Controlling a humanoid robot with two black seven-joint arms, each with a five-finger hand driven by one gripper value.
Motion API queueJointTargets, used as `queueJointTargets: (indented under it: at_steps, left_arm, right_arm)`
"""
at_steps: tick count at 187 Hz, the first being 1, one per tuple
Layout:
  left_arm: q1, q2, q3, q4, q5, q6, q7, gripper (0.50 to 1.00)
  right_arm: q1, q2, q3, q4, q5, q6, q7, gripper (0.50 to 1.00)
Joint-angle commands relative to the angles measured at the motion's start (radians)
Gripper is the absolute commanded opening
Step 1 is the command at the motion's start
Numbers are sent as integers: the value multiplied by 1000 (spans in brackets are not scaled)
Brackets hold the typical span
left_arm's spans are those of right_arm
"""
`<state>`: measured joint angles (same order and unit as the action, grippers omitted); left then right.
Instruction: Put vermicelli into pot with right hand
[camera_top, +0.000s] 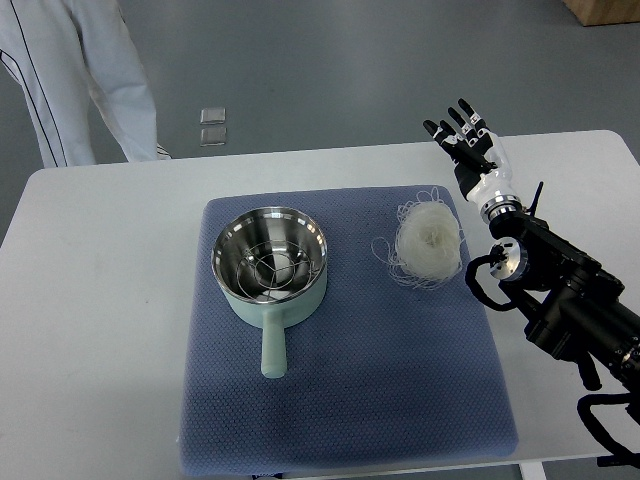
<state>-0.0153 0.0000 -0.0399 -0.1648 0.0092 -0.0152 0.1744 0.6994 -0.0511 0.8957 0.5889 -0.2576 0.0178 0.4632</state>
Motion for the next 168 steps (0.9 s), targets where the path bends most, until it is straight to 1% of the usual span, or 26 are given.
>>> queueJointTargets:
  at_steps: [1,168]
  left_arm:
    - [0,0,0,1,0,0,-1,1000]
    - [-2,0,-2,1,0,4,0,1000]
  right_arm:
    - [-1,-1,0,0,0,1,0,928]
    - [2,-6,0,-1,-2,1,0,928]
